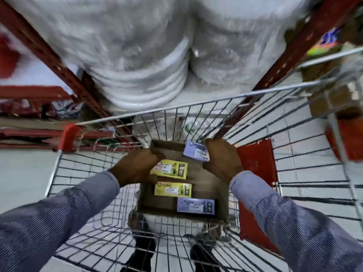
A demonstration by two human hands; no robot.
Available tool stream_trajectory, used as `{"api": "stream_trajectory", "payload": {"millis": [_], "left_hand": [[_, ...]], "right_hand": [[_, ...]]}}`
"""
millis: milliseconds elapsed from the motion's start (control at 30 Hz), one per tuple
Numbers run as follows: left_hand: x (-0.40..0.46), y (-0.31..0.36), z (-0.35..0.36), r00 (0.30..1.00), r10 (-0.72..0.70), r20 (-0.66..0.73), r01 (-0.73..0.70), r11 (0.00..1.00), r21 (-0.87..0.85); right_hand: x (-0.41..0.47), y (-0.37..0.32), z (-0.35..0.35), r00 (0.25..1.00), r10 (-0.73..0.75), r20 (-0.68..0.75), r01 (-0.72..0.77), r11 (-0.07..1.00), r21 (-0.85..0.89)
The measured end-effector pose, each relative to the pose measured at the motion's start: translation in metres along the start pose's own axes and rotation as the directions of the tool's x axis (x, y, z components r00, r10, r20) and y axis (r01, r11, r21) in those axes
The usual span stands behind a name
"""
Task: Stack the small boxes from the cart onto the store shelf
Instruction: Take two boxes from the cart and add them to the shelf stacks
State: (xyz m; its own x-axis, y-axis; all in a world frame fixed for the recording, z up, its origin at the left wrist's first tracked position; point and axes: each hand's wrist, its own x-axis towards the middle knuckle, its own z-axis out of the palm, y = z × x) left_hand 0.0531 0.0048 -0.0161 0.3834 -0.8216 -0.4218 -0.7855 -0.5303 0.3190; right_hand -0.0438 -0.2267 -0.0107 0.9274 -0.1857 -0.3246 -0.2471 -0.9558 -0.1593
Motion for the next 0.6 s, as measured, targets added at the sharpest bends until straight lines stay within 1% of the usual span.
{"api": "stream_trajectory", "payload": {"millis": [100,167,200,267,333,433,500,533,600], "left_hand": [[-0.050,0.013,-0.069,0.985,0.039,-0.167,-0.031,0.998,0.050],[-0.085,0.024,-0.122,0.970,0.046,-0.239,-0.023,0.995,0.099],[-0.101,0.026,-0.150,0.953,0.057,-0.297,-0.016,0.990,0.137],[-0.132,0.034,-0.195,0.925,0.073,-0.374,0.002,0.980,0.198],[-0.165,0.046,-0.244,0.900,0.071,-0.429,0.028,0.975,0.218],[-0.202,0.059,-0.308,0.848,0.090,-0.523,0.073,0.956,0.283],[-0.224,0.071,-0.347,0.808,0.105,-0.580,0.109,0.940,0.323],[-0.235,0.077,-0.367,0.775,0.119,-0.620,0.122,0.935,0.332],[-0.249,0.083,-0.400,0.719,0.157,-0.677,0.130,0.927,0.353]], "right_hand": [[-0.026,-0.017,-0.071,0.997,-0.031,-0.074,0.031,0.999,0.008],[-0.047,-0.031,-0.126,0.981,-0.053,-0.185,0.060,0.998,0.036],[-0.057,-0.039,-0.158,0.967,-0.063,-0.245,0.075,0.996,0.039],[-0.078,-0.051,-0.213,0.941,-0.083,-0.327,0.094,0.995,0.017],[-0.099,-0.065,-0.276,0.898,-0.117,-0.423,0.113,0.993,-0.035],[-0.125,-0.083,-0.354,0.847,-0.138,-0.513,0.112,0.990,-0.081],[-0.144,-0.092,-0.398,0.786,-0.164,-0.596,0.117,0.986,-0.117],[-0.153,-0.095,-0.420,0.746,-0.175,-0.643,0.117,0.984,-0.132],[-0.164,-0.098,-0.451,0.688,-0.196,-0.699,0.118,0.980,-0.159]]}}
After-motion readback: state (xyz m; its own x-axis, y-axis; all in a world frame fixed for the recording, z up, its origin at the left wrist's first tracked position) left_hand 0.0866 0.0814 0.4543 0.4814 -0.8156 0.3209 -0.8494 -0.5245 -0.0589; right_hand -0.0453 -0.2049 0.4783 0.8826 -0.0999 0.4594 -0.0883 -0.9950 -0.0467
